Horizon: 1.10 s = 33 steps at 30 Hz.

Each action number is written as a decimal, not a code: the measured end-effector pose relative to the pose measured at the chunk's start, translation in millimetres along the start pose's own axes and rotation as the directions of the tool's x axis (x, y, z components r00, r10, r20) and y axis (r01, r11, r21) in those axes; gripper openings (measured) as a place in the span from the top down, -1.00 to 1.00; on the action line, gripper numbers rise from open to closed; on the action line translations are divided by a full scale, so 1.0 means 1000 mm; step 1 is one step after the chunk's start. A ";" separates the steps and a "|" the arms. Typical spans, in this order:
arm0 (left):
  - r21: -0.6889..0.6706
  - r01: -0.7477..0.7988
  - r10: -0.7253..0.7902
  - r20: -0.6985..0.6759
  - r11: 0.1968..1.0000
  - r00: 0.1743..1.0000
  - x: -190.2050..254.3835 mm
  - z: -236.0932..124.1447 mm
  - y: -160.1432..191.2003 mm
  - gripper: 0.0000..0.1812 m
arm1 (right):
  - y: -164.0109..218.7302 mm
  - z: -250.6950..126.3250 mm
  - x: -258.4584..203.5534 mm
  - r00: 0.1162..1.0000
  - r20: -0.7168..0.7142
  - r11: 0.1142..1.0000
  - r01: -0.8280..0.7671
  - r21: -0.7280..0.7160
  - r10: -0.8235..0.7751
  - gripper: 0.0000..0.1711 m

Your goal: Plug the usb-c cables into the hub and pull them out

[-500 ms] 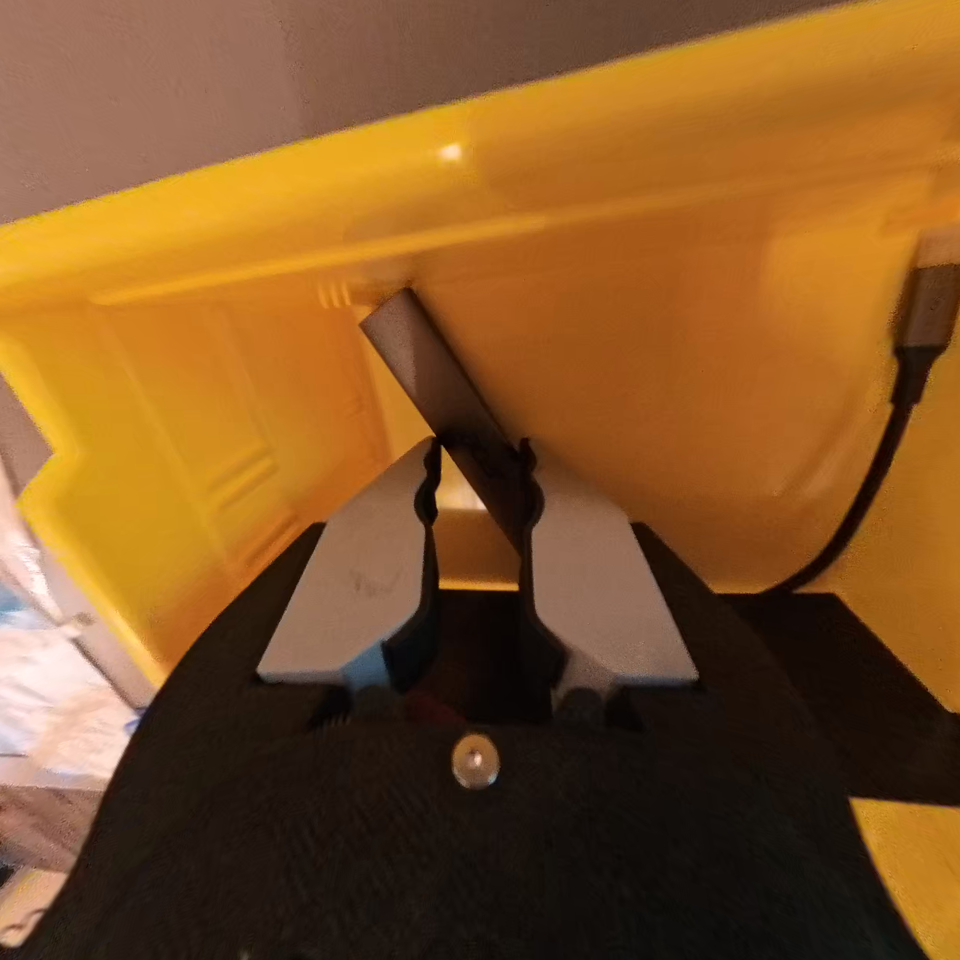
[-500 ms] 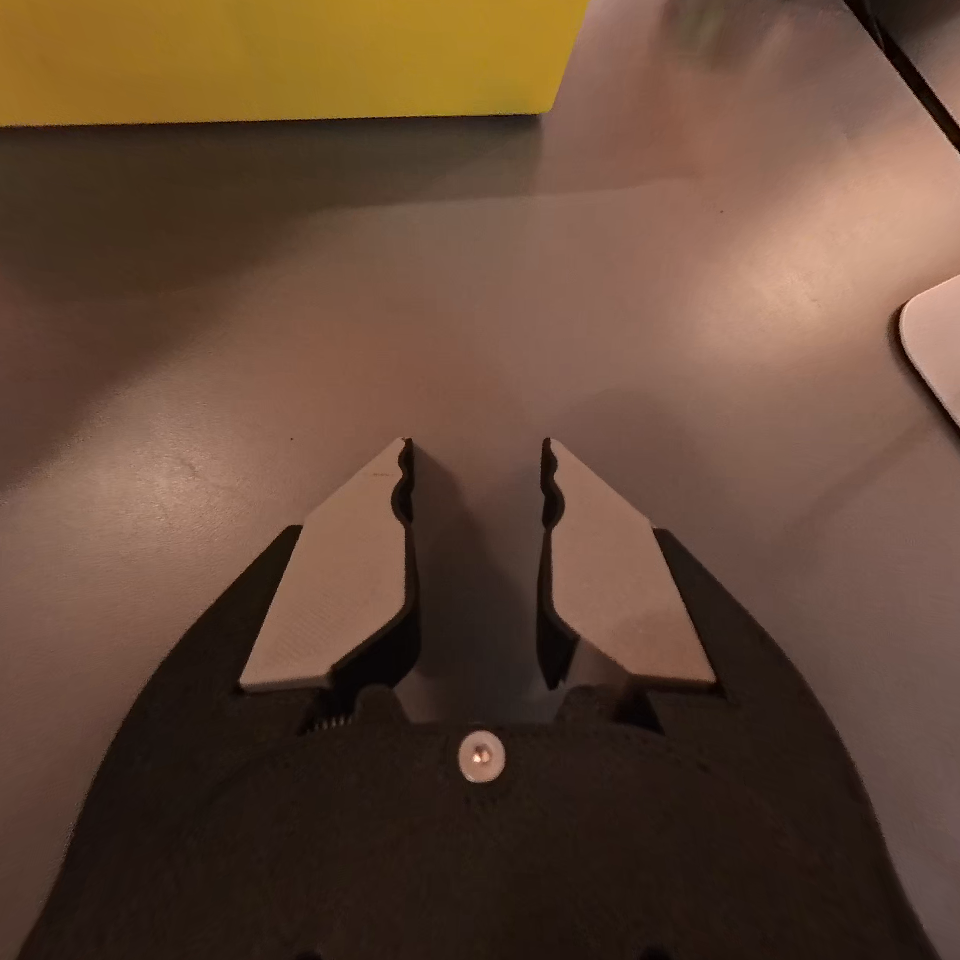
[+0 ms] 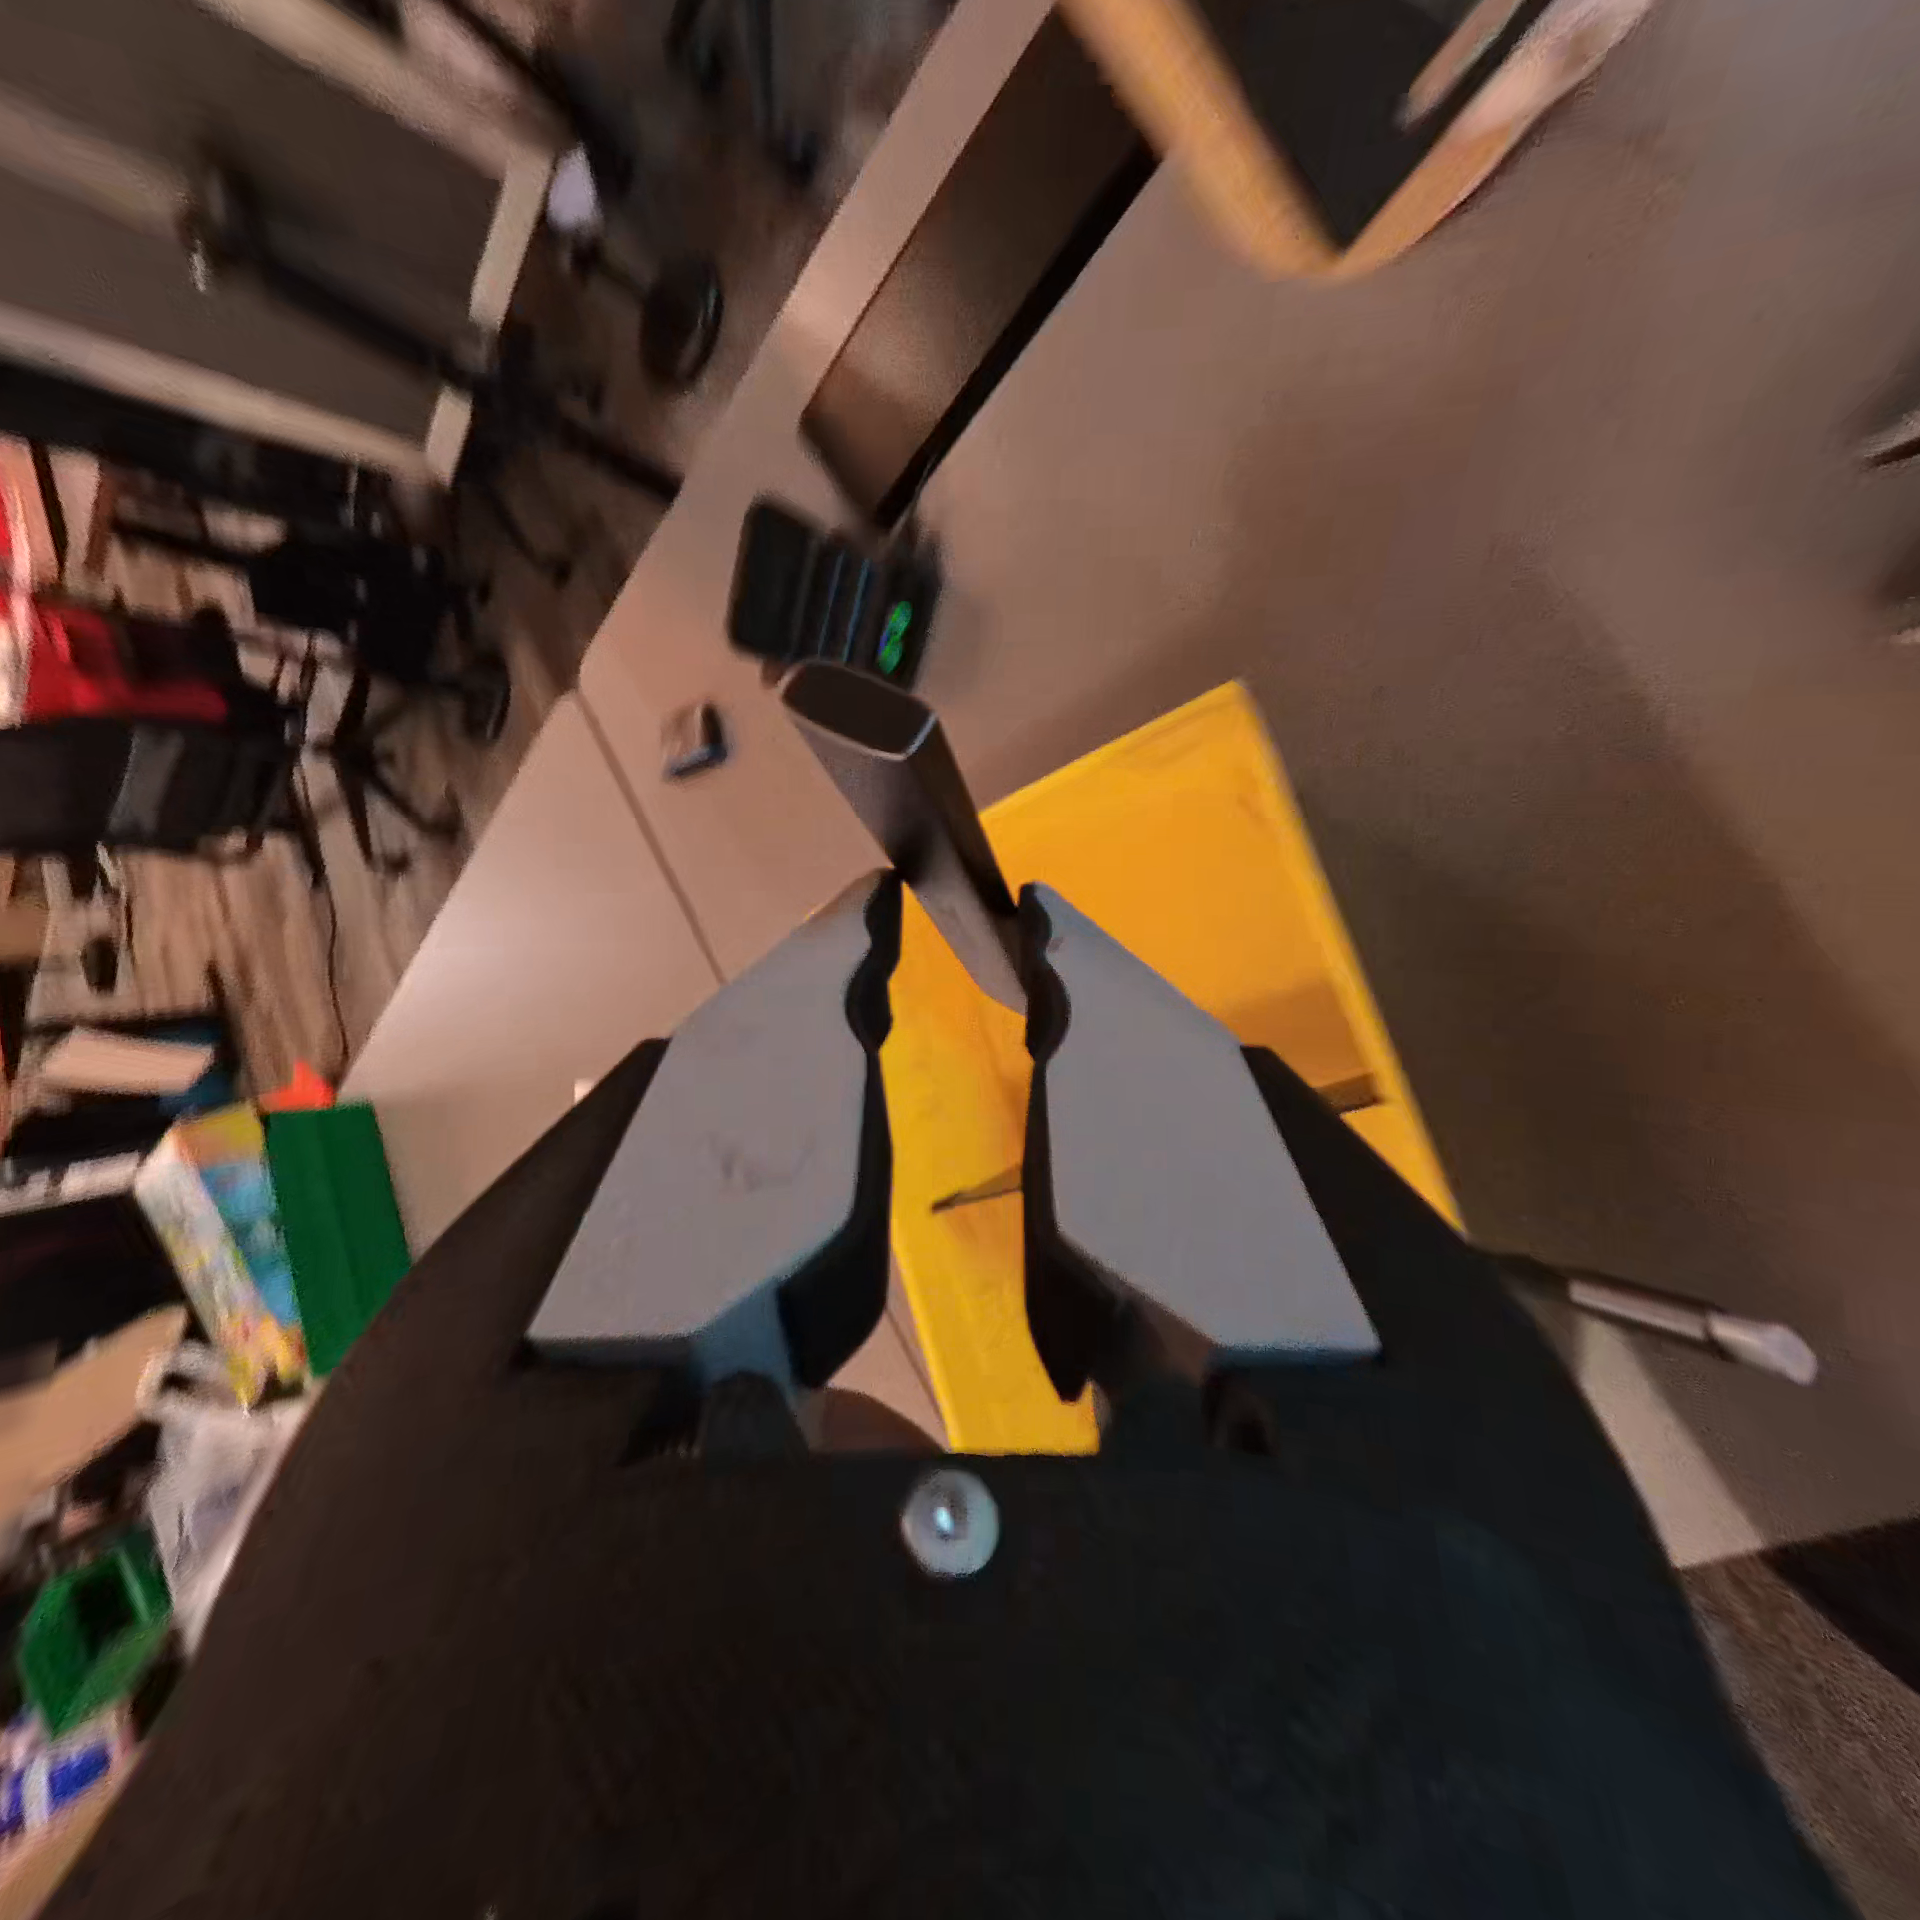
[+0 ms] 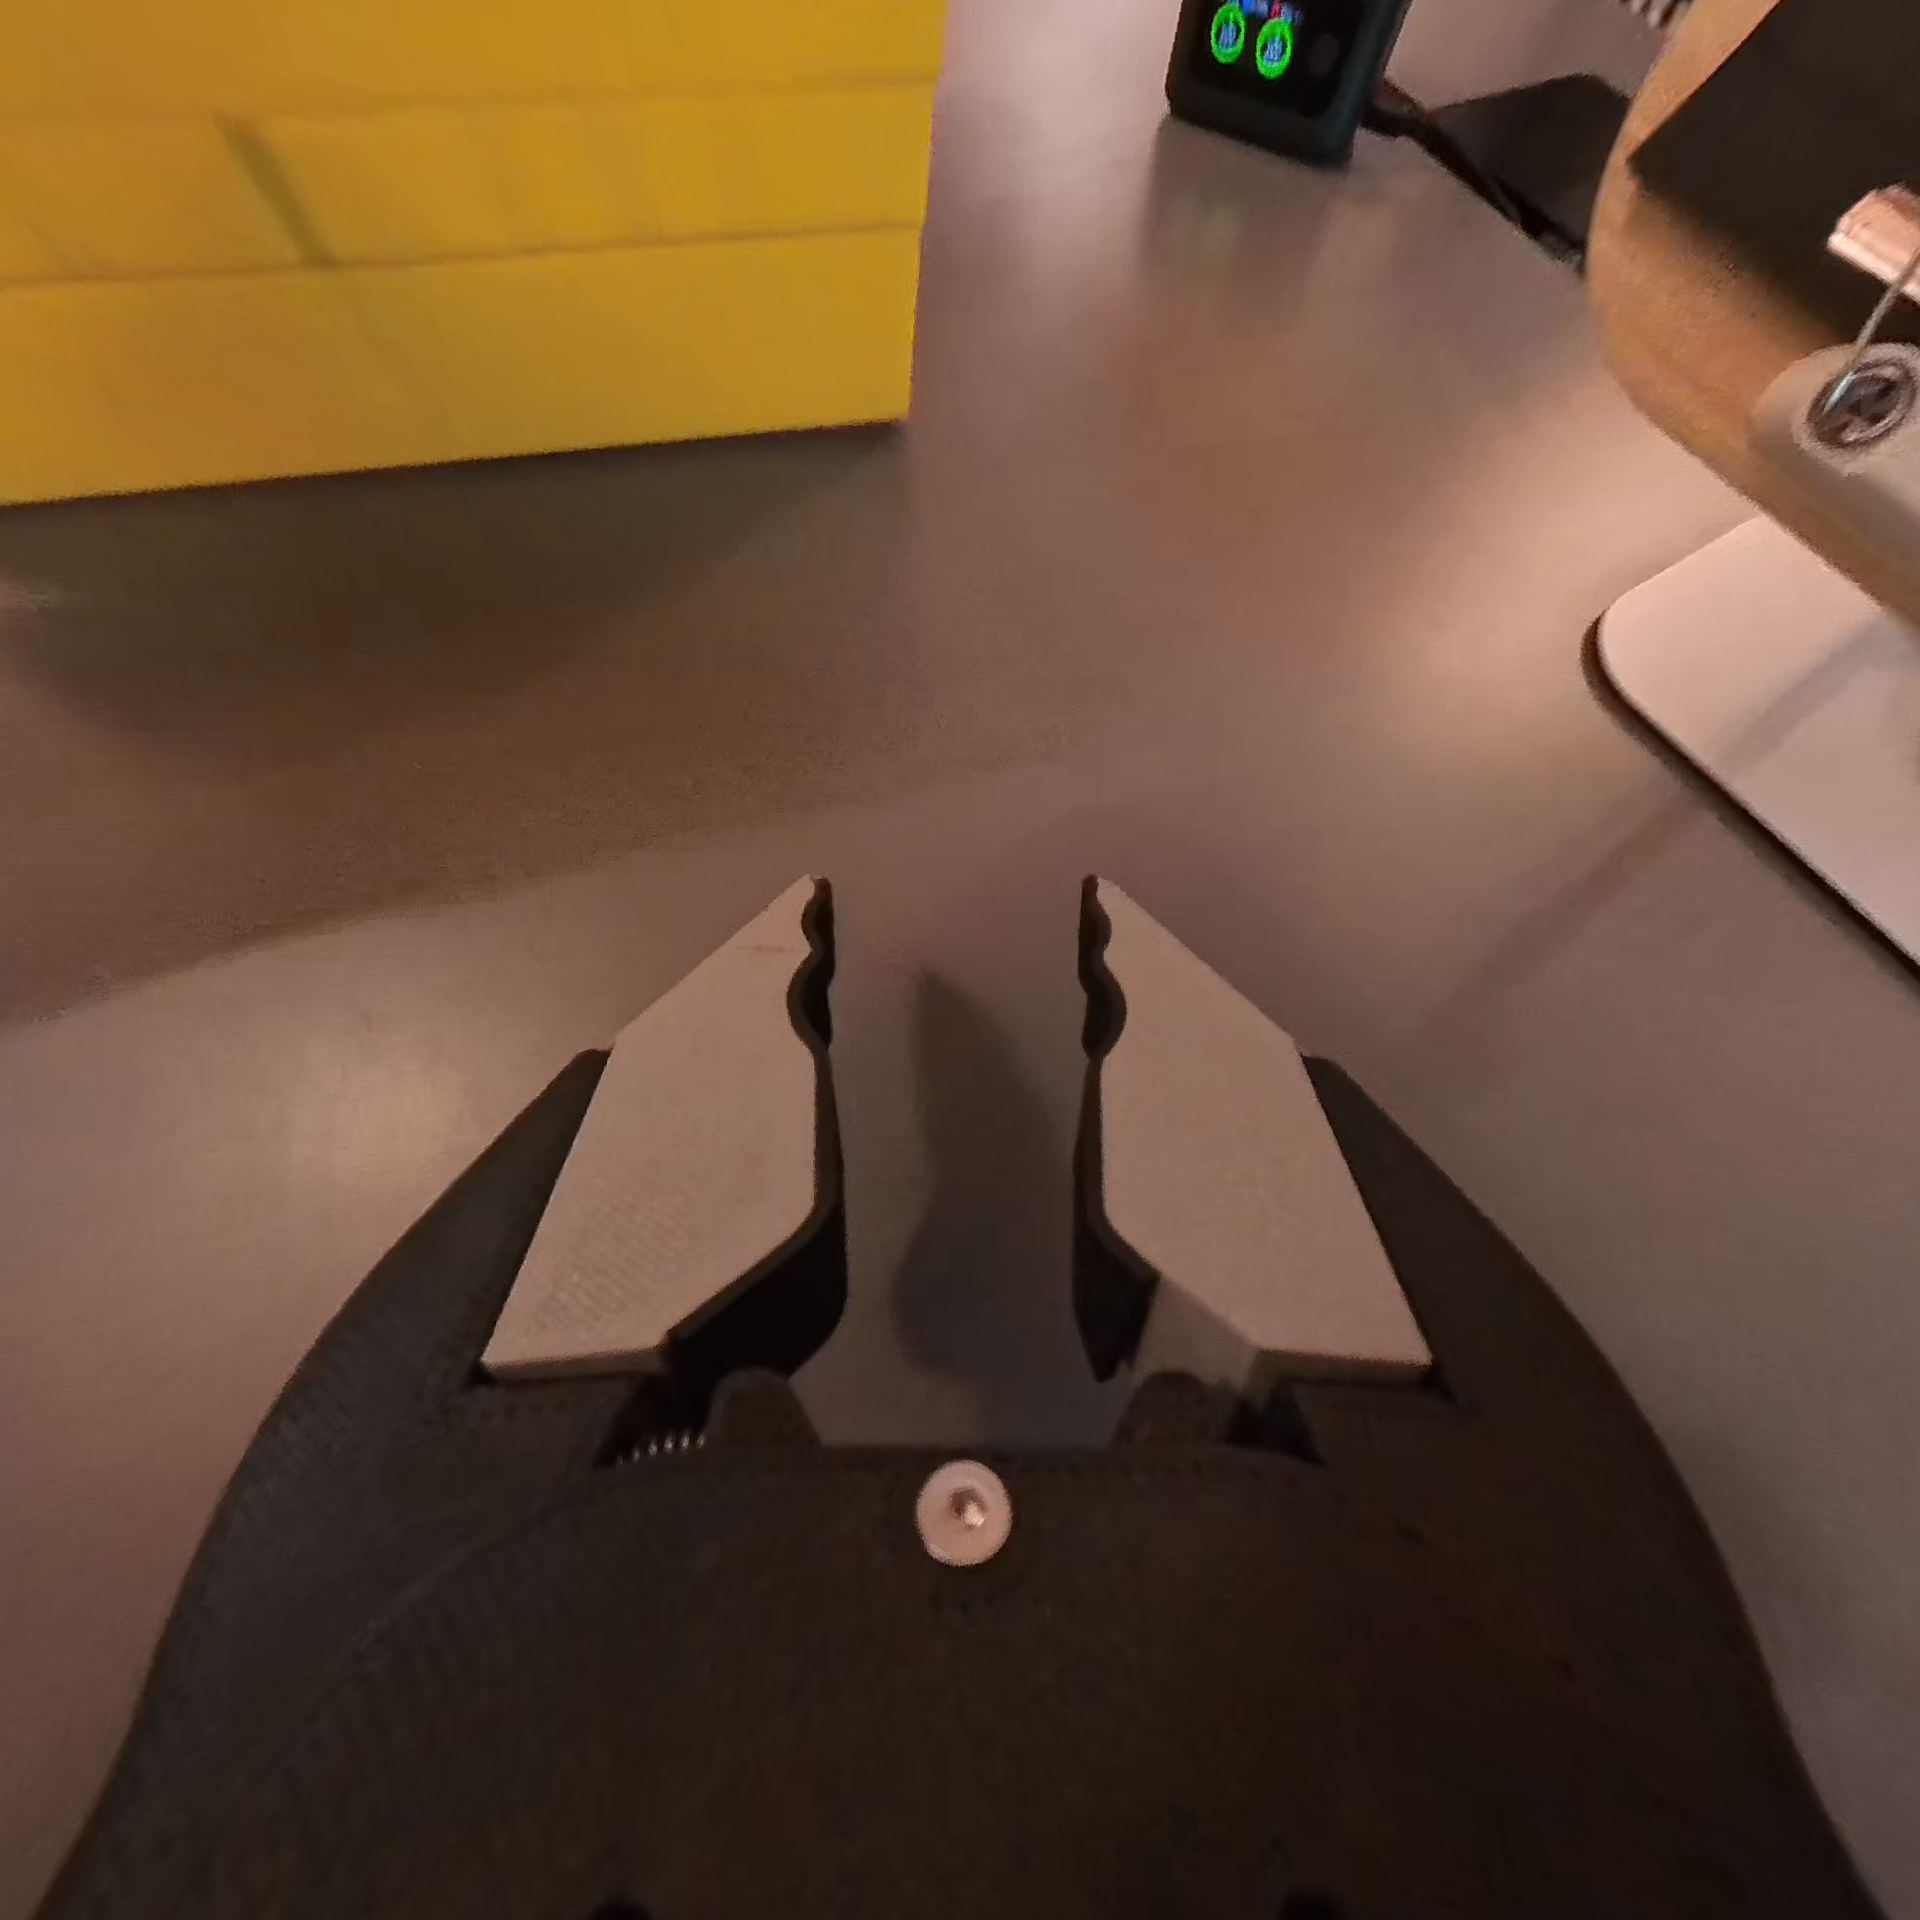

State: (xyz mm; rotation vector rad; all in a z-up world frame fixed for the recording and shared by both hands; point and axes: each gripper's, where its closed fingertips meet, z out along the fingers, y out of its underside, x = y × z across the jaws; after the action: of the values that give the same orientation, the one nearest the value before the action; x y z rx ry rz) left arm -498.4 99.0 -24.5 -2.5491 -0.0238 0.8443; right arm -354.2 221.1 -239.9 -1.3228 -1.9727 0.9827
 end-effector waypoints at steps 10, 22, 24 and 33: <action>0.130 -0.370 0.393 -0.294 0.920 0.872 0.196 -0.001 -0.030 0.92 | -0.051 -0.057 0.001 0.998 0.062 0.945 -0.027 0.325 0.007 0.34; 0.720 -0.428 0.513 0.116 0.547 0.851 0.276 0.002 -0.048 0.92 | -0.066 -0.100 -0.011 0.917 0.398 0.891 -0.198 0.409 0.021 0.39; 0.744 -0.405 0.477 0.132 0.532 0.869 0.269 0.000 -0.037 0.92 | -0.066 -0.122 -0.047 0.821 0.556 0.895 -0.141 0.422 -0.133 0.24; 0.819 -0.311 0.434 0.085 0.482 0.897 0.265 -0.029 -0.022 0.92 | -0.043 -0.097 -0.083 0.821 0.288 0.836 0.355 0.419 -0.493 0.44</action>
State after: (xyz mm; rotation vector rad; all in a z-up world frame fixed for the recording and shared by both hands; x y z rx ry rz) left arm -264.2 148.1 -143.2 -1.6819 0.8257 0.6005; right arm -272.3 158.4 -153.5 -0.4672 -2.1145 1.3527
